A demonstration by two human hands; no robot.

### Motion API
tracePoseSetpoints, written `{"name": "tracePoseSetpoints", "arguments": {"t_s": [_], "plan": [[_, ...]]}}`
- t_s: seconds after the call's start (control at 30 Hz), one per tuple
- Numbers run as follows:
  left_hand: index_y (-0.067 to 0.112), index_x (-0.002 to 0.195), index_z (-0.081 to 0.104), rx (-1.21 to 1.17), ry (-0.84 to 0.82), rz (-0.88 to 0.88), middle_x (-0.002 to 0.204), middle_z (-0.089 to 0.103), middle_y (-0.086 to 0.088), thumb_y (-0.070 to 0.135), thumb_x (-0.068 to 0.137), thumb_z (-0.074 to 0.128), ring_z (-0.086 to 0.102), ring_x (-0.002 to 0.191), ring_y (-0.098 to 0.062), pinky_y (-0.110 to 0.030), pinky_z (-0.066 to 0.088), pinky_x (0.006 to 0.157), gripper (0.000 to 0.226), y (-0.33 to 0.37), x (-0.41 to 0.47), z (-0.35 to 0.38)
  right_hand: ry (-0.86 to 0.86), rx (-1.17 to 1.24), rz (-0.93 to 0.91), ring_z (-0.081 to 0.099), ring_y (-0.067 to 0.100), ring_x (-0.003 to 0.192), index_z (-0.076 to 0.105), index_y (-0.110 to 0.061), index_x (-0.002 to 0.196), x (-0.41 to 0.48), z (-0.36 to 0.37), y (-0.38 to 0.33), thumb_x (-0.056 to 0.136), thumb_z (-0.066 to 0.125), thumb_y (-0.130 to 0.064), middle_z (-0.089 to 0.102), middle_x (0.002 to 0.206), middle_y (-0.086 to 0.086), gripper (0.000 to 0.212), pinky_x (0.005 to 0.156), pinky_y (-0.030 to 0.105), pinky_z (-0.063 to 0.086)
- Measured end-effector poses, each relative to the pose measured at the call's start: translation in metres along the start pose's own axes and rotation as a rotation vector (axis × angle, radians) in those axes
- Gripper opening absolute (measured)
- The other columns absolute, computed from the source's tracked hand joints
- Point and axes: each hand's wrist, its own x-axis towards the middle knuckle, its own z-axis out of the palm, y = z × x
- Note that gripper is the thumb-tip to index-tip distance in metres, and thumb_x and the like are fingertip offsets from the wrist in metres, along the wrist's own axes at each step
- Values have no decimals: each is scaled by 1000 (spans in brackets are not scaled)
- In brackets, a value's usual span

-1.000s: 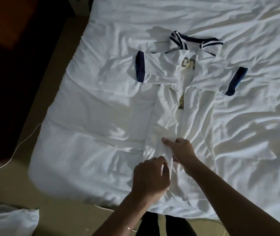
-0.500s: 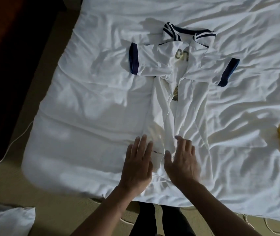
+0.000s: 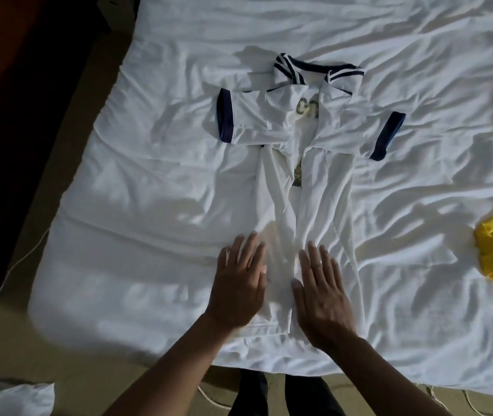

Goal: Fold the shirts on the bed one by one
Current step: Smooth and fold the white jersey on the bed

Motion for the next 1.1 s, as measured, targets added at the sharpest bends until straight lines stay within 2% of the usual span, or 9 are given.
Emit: {"name": "tracePoseSetpoints", "arguments": {"t_s": [0.17, 0.37, 0.5, 0.7, 0.83, 0.9, 0.97, 1.03, 1.1], "plan": [[-2, 139, 62, 45, 144, 133, 152, 52, -24, 16, 105, 50, 52, 137, -44, -55, 45, 104, 40, 25, 77, 17, 16, 11, 151, -21, 18, 157, 7, -16, 164, 59, -37, 29, 104, 5, -53, -11, 172, 5, 70, 128, 36, -11], [6, 115, 71, -1, 209, 132, 115, 68, -14, 16, 103, 54, 61, 103, -35, -48, 51, 80, 23, 54, 176, 41, 63, 14, 242, -21, 19, 157, 5, -15, 164, 133, -74, 87, 105, 4, -53, -15, 171, 4, 70, 128, 37, -9], [10, 94, 67, -217, 178, -144, 90, 62, -7, 20, 101, 51, 59, 81, -31, -44, 52, 70, 20, 73, 244, 49, 101, 87, 288, -6, 22, 160, 16, -12, 165, 180, -103, 122, 108, 15, -47, -1, 173, 7, 67, 130, 38, 1], [17, 73, 57, -464, 21, -562, 69, 64, -2, 19, 94, 56, 63, 69, -29, -36, 51, 65, 21, 92, 337, 41, 105, 236, 362, 9, 26, 159, 22, -11, 162, 258, -131, 167, 109, 33, -34, 12, 172, 10, 59, 128, 46, 18], [1, 83, 62, -635, -335, -907, 66, 73, -15, 35, 94, 55, 74, 63, -38, -42, 64, 68, 36, 96, 384, 33, 83, 145, 330, 2, 24, 160, 24, -12, 161, 306, -143, 191, 107, 35, -25, 8, 173, 8, 57, 129, 45, 13], [-1, 88, 63, -558, -477, -906, 58, 71, -14, 49, 98, 51, 73, 51, -32, -40, 65, 71, 52, 97, 389, 38, 54, 97, 323, -4, 23, 160, 20, -13, 163, 325, -149, 199, 107, 34, -23, 4, 174, 6, 59, 129, 45, 6], [3, 94, 65, -430, -453, -876, 59, 72, -11, 60, 97, 47, 71, 48, -28, -38, 65, 73, 59, 98, 384, 50, 18, 69, 337, -5, 24, 160, 15, -14, 163, 340, -150, 204, 107, 34, -24, 4, 174, 6, 60, 129, 48, 1], [5, 101, 68, -350, -386, -871, 76, 76, -12, 70, 91, 44, 75, 64, -32, -42, 64, 76, 70, 96, 380, 63, -12, 61, 367, 10, 28, 158, 17, -13, 162, 352, -149, 209, 106, 35, -27, 22, 169, 8, 60, 128, 55, 1], [6, 106, 69, -314, -329, -879, 91, 76, -15, 76, 87, 42, 76, 78, -36, -44, 63, 80, 78, 95, 374, 74, -30, 45, 419, 33, 31, 146, 28, -11, 156, 358, -148, 211, 104, 37, -34, 47, 151, 10, 57, 124, 60, 3]]}}
